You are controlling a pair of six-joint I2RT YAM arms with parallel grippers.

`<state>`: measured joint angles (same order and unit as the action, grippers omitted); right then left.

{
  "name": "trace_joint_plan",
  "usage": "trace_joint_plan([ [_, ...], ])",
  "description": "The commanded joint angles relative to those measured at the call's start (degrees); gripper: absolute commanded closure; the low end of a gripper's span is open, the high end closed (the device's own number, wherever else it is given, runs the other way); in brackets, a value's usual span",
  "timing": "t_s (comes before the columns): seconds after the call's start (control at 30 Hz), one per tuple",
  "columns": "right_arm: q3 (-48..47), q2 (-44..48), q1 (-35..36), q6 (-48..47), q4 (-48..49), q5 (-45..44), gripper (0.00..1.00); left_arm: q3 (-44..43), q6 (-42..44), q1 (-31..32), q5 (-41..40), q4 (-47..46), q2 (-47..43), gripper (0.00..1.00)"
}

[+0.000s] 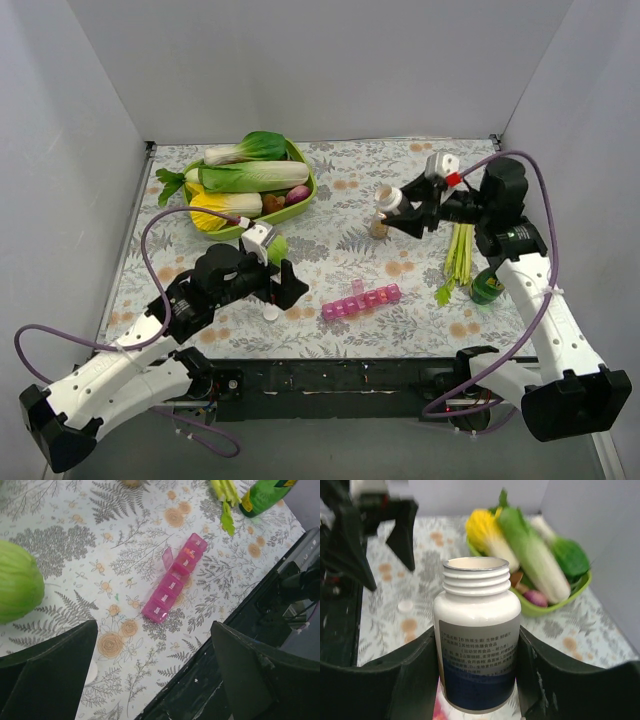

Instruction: Sort the pills into containers

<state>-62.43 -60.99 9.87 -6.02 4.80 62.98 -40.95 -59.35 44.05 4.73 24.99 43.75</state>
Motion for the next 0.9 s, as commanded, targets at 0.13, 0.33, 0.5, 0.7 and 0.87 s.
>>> trace_joint_plan([
  [0.13, 8.8, 3.3, 2.1, -54.9, -44.9, 1.3, 0.99, 5.2, 18.0, -0.2, 8.6, -12.4, -1.8, 0.02],
  [0.33, 16.0, -0.4, 6.6, -59.6, -44.4, -5.6, 0.98, 9.7, 22.3, -0.2, 10.5, -15.6, -0.5, 0.02],
  [0.5, 18.5, -2.2, 10.2, -60.9, -41.2, -13.5, 0.98, 15.0, 23.6, -0.2, 11.6, -21.6, -3.4, 0.02],
  [0.7, 18.8, -4.8, 14.6, -59.6, -39.6, -24.8, 0.98, 18.3, 28.1, -0.2, 13.0, -23.0, -10.2, 0.02],
  [0.87, 18.3, -7.3, 18.1, -58.1, -39.8, -31.3, 0.99, 20.6, 29.9, -0.2, 8.5, -23.8, -15.0, 0.02],
])
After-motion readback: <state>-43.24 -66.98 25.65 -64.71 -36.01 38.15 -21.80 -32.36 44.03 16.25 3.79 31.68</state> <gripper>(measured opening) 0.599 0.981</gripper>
